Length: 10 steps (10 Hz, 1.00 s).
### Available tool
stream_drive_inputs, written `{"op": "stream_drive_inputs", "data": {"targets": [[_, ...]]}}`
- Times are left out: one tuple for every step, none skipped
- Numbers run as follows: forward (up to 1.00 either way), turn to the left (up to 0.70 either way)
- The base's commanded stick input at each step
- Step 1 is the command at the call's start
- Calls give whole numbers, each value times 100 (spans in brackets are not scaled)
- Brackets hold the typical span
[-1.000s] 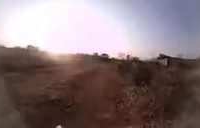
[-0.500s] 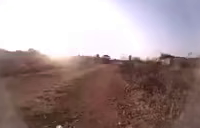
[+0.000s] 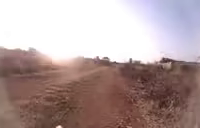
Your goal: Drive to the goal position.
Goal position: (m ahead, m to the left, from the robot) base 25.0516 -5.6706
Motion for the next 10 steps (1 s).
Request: {"op": "stream_drive_inputs", "data": {"targets": [[70,0],[70,0],[70,0],[70,0],[70,0],[70,0],[70,0],[69,0],[69,0],[69,0]]}}
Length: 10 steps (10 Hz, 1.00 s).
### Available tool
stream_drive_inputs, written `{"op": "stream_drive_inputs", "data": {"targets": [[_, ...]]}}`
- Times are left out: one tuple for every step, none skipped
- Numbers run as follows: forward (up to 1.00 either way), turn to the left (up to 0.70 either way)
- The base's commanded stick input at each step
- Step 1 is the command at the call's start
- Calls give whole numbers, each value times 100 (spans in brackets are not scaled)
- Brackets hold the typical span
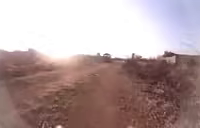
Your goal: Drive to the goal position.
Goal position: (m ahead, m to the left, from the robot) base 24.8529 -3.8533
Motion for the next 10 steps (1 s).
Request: {"op": "stream_drive_inputs", "data": {"targets": [[69,0],[69,0],[69,0],[69,0],[69,0],[69,0],[69,0],[69,0],[69,0],[69,0]]}}
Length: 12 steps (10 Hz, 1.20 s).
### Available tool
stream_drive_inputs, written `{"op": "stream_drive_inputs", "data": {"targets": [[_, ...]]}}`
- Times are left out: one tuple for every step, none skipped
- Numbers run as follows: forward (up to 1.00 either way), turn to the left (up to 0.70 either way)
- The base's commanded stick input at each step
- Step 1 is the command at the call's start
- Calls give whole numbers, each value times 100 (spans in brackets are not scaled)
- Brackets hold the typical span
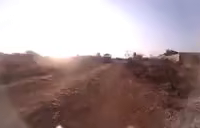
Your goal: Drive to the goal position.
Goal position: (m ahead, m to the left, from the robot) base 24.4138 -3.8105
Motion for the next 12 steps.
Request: {"op": "stream_drive_inputs", "data": {"targets": [[69,0],[69,0],[69,0],[69,0],[69,0],[69,0],[69,-13],[69,-33],[69,-18],[69,0],[69,0],[69,0]]}}
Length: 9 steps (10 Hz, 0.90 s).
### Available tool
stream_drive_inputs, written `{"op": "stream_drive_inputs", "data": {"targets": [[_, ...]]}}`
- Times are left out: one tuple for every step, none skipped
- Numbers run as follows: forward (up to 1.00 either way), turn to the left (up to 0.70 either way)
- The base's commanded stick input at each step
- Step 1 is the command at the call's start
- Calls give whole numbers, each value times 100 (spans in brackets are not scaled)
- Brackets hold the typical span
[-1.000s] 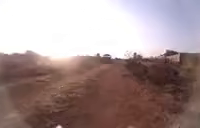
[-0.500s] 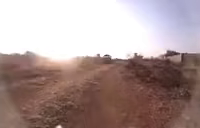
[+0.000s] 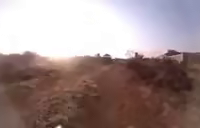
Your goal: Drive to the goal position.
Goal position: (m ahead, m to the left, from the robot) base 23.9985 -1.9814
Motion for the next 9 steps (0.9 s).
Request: {"op": "stream_drive_inputs", "data": {"targets": [[69,0],[69,0],[69,0],[69,0],[69,0],[69,0],[69,0],[69,0],[69,0]]}}
